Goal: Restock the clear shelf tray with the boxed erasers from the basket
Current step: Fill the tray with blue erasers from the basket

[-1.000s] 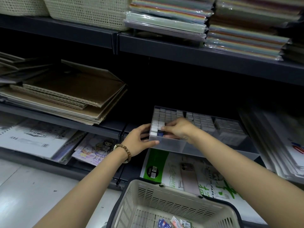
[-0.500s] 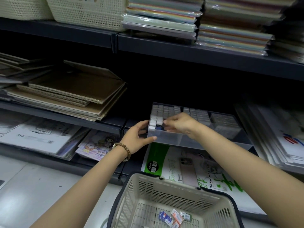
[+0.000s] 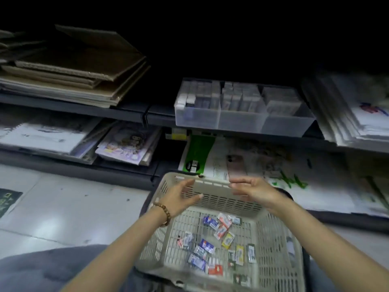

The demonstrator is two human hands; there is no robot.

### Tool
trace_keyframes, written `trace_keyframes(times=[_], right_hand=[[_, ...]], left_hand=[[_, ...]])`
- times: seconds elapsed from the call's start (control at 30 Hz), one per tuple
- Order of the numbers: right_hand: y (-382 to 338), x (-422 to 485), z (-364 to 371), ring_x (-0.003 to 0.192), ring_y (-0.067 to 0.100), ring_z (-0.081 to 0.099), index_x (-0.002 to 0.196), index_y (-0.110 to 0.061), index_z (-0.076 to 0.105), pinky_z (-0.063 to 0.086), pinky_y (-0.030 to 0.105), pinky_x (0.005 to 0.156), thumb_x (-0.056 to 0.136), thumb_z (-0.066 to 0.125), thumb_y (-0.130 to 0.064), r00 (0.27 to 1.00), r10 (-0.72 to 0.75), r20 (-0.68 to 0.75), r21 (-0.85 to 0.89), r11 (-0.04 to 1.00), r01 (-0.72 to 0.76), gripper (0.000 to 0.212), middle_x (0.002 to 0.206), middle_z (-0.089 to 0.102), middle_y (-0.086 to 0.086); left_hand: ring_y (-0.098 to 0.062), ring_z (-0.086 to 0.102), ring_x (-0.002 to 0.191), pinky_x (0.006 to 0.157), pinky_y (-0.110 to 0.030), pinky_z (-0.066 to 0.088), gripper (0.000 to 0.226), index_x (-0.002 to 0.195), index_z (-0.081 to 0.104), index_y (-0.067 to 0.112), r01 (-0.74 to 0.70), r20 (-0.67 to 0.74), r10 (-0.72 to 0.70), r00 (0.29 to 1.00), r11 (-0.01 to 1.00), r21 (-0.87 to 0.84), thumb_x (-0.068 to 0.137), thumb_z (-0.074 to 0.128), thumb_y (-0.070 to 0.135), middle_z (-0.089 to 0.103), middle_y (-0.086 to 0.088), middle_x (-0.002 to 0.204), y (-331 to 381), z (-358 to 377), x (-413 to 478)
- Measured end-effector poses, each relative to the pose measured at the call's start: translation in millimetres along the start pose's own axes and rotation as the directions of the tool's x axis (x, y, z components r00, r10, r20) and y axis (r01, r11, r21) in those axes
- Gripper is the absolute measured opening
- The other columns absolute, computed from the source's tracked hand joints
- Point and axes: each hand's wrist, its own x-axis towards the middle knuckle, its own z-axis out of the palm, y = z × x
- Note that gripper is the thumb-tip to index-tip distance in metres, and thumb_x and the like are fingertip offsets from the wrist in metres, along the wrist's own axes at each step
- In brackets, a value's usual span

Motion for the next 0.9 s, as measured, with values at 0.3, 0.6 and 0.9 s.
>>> trace_keyframes(times=[0.3,0.6,0.9], right_hand=[[191,37,20,0.108,0.022,0.059,0.121,-0.006,0.059,0.049,0.031,0.091,0.084,0.069,-0.017,0.922,0.385,0.028,-0.207,0.905,-0.371,0.040,0.126,0.059,0.012],[270,56,33,0.134,0.024,0.030,0.138,-0.022,0.042,0.026,0.032,0.109,0.077,0.076,-0.030,0.956,0.292,0.012,-0.495,0.833,-0.248,0.071,0.143,0.034,0.006],[290,69,48,0.114,0.017,0.034,0.105,-0.029,0.054,0.030,0.029,0.088,0.067,0.081,-0.035,0.991,0.124,-0.040,-0.693,0.712,-0.117,0.047,0.115,0.040,-0.006]], left_hand=[[-0.022,0.047,0.126,0.104,-0.031,0.038,0.059,0.136,0.044,0.009,0.362,0.230,-0.377,0.897,0.926,0.107,0.087,0.063,0.035,0.047,-0.006,0.140,-114,93,14],[-0.028,0.044,0.125,0.106,-0.037,0.038,0.077,0.144,0.028,0.023,0.395,0.174,-0.506,0.845,0.809,0.434,0.081,0.069,0.037,0.034,-0.012,0.144,-184,135,40],[-0.012,0.050,0.093,0.084,-0.020,0.044,0.059,0.115,0.051,0.020,0.433,0.088,-0.491,0.867,0.828,0.357,0.066,0.082,0.030,0.054,0.003,0.104,-206,142,51]])
